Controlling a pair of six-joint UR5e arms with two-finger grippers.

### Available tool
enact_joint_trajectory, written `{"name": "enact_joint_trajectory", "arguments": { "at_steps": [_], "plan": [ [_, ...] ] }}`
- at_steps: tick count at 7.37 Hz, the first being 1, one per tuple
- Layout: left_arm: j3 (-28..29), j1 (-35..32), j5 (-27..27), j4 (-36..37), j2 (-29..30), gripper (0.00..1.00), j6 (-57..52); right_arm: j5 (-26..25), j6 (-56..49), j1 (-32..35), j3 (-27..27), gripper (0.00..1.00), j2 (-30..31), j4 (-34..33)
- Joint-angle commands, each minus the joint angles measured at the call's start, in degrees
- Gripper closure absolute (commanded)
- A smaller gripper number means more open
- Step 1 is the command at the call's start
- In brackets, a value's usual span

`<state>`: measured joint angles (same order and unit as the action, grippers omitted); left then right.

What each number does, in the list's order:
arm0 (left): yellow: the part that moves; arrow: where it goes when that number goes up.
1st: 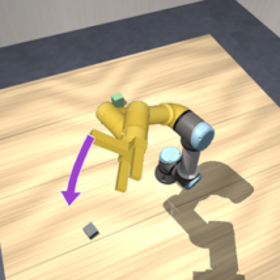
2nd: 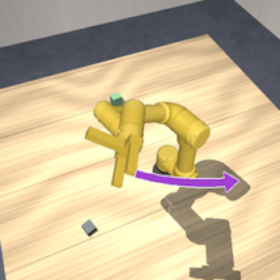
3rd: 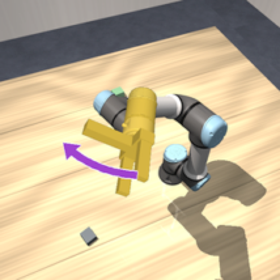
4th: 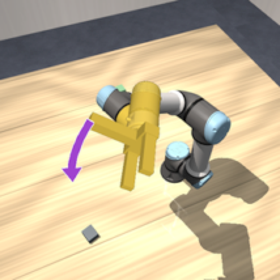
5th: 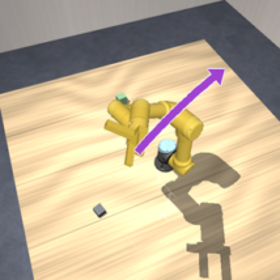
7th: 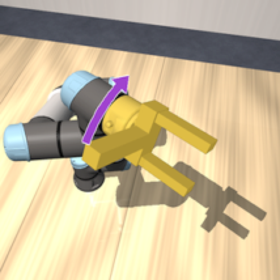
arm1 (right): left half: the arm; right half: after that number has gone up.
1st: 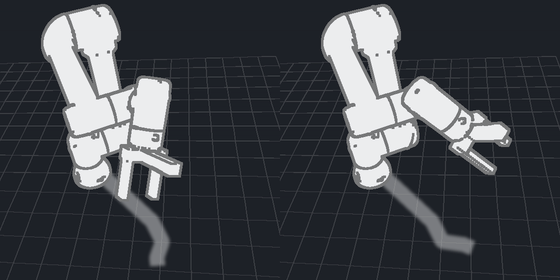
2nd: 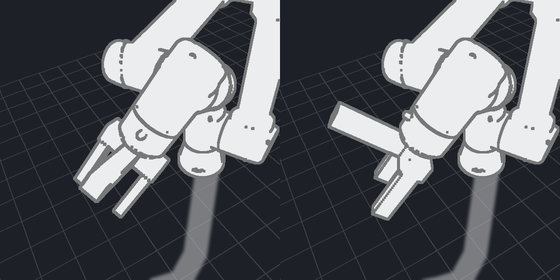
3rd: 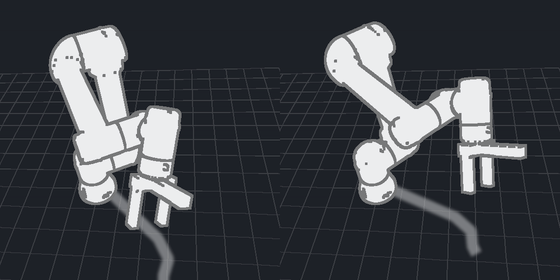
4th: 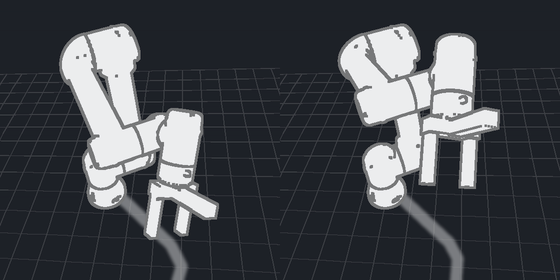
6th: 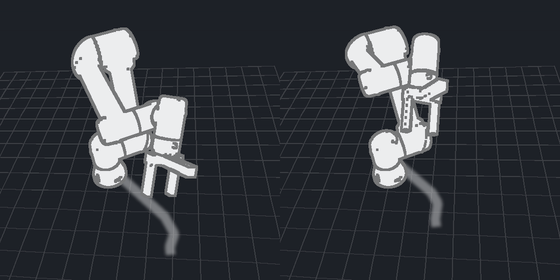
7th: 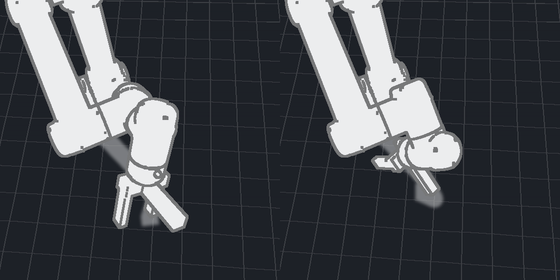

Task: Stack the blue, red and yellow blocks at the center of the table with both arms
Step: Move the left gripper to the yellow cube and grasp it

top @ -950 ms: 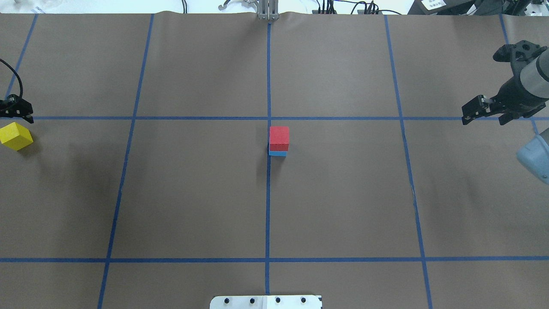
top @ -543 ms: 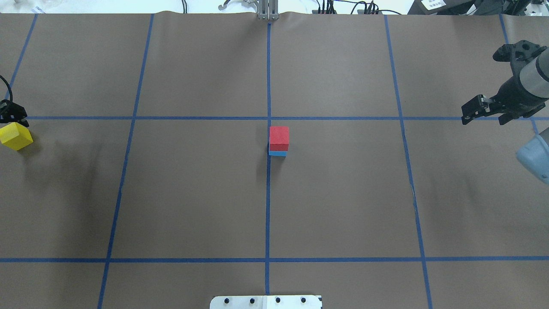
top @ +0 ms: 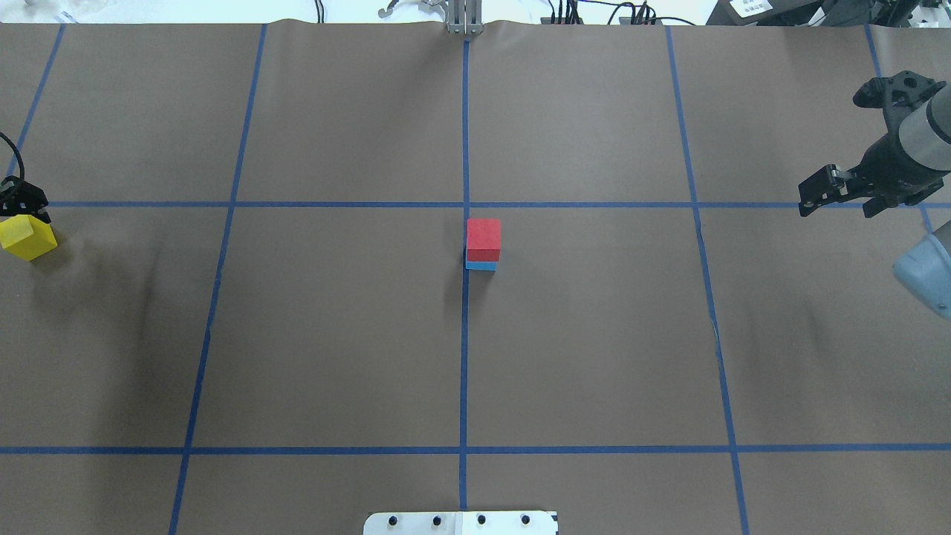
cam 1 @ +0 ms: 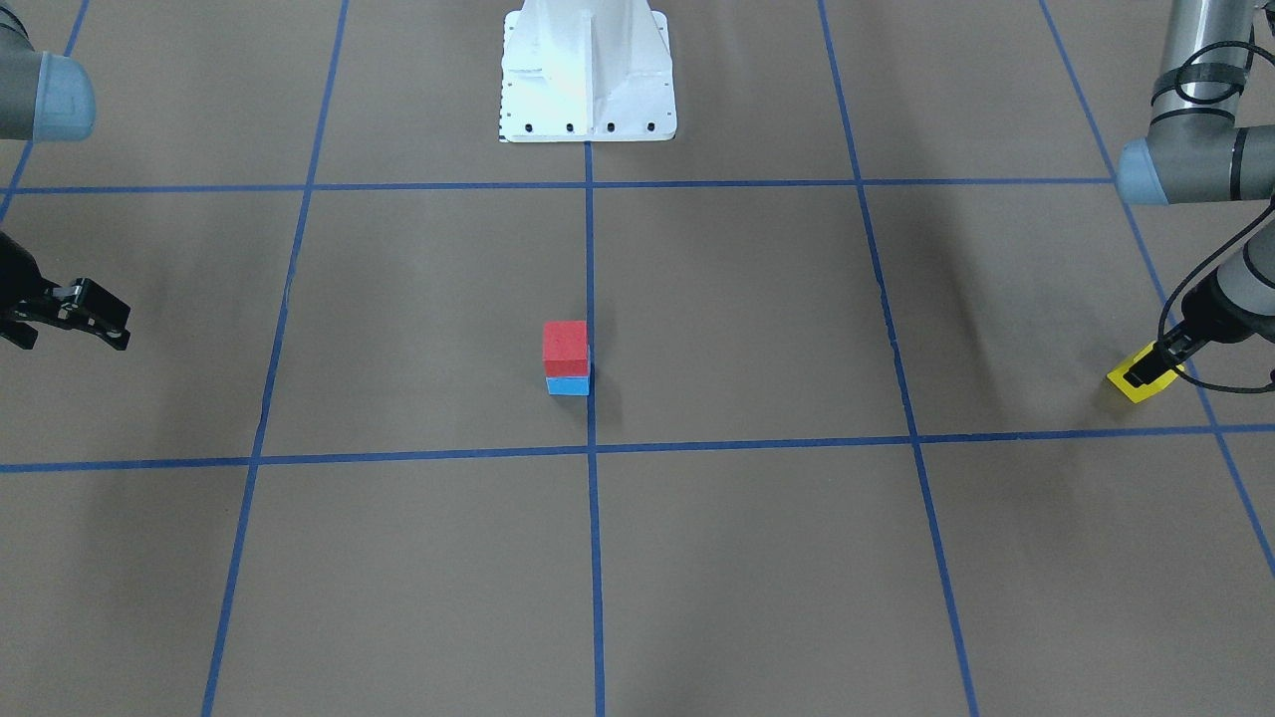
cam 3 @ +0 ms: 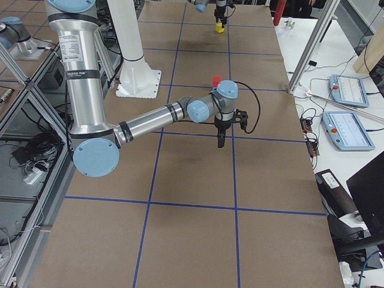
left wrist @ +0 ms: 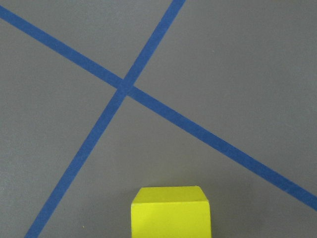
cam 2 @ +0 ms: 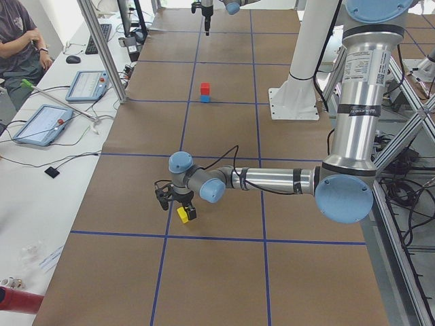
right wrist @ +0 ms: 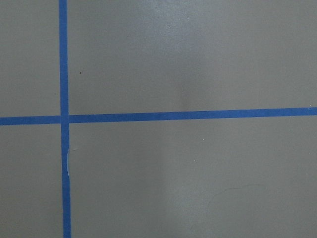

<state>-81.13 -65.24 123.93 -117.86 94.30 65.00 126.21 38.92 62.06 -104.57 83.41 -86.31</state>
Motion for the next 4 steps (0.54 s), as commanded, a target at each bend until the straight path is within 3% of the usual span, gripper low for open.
{"name": "enact_joint_trajectory", "arguments": {
  "at_steps": [1, 3, 4],
  "plan": [
    [1.5, 0.0, 0.0, -0.1, 0.4, 0.05, 0.0, 0.0, 0.0, 0.0, 0.0, 0.00, 0.0, 0.0],
    [1.8, 0.0, 0.0, -0.5, 0.5, 0.11, 0.0, 0.0, 0.0, 0.0, 0.0, 0.00, 0.0, 0.0],
    [1.7, 0.0, 0.1, -0.5, 0.5, 0.25, 0.0, 0.1, 0.0, 0.0, -0.1, 0.00, 0.0, 0.0]
  ]
}}
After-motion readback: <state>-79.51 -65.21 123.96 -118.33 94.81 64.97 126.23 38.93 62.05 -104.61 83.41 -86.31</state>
